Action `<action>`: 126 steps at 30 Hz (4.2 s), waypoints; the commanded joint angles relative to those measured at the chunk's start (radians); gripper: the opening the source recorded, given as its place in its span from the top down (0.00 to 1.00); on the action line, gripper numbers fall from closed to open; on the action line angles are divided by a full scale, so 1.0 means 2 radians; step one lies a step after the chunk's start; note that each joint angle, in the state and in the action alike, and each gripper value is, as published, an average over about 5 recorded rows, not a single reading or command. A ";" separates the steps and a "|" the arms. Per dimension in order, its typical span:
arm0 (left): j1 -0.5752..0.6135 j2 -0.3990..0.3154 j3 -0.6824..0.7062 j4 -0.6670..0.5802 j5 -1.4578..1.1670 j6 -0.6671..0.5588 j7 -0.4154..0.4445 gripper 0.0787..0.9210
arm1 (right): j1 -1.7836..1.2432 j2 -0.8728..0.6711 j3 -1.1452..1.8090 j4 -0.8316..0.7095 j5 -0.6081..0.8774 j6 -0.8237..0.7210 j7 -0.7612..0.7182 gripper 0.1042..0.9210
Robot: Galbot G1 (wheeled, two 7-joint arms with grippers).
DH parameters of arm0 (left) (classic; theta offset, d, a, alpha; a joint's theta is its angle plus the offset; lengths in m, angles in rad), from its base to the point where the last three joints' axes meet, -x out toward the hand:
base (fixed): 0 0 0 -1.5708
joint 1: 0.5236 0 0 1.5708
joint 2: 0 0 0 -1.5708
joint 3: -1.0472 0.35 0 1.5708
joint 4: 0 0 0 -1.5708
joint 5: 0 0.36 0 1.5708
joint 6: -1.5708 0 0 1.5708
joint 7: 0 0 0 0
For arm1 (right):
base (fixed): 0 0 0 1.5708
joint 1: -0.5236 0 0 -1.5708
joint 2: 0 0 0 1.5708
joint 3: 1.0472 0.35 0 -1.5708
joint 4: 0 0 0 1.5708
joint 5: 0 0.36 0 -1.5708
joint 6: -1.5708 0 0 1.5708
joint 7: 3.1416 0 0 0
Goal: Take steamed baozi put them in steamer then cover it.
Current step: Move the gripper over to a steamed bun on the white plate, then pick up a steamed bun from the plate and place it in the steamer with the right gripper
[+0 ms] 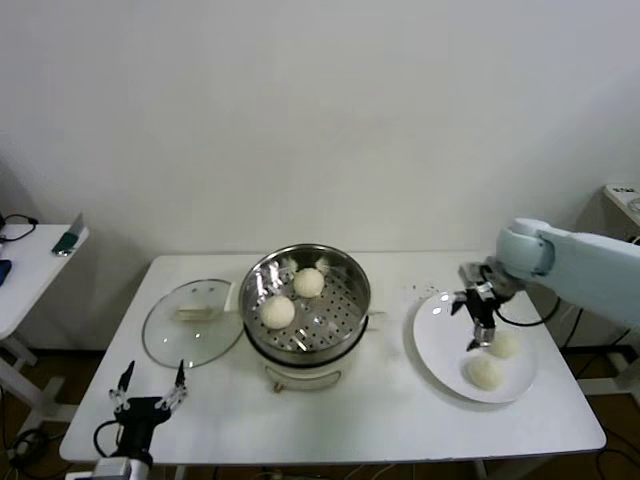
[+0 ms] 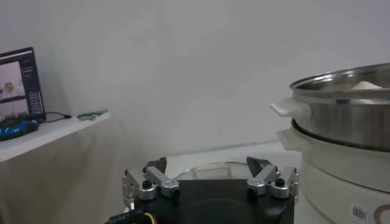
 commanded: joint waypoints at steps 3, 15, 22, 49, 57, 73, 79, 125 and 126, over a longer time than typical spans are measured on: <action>0.002 -0.005 -0.003 0.001 0.003 0.003 -0.002 0.12 | -0.130 -0.052 0.073 -0.019 -0.076 0.006 -0.005 0.12; 0.005 -0.007 -0.001 0.005 -0.013 0.007 -0.006 0.12 | -0.161 -0.024 0.094 -0.047 -0.086 0.007 0.003 0.12; 0.008 -0.006 -0.003 0.009 -0.013 0.004 -0.006 0.12 | -0.157 -0.005 0.094 -0.063 -0.086 0.007 0.002 0.12; 0.019 -0.003 -0.007 0.007 -0.014 -0.002 -0.003 0.12 | 0.130 0.094 -0.044 -0.042 -0.107 0.216 -0.039 0.26; 0.026 -0.001 -0.017 0.000 -0.013 -0.002 -0.001 0.12 | 0.226 0.179 -0.060 -0.015 -0.114 0.340 -0.058 0.26; 0.025 0.000 -0.012 -0.005 -0.017 0.002 0.002 0.12 | 0.179 0.358 0.003 0.000 -0.117 0.396 -0.070 0.25; 0.021 0.002 -0.012 -0.005 -0.018 0.004 0.003 0.12 | 0.118 0.392 0.008 -0.008 -0.146 0.389 -0.073 0.25; 0.003 0.009 0.008 -0.009 0.005 0.014 0.001 0.12 | 0.199 0.226 -0.055 0.002 -0.070 0.295 0.003 0.12; 0.004 0.010 0.008 -0.009 0.005 0.014 0.002 0.12 | 0.213 0.211 -0.081 0.007 -0.041 0.261 0.029 0.12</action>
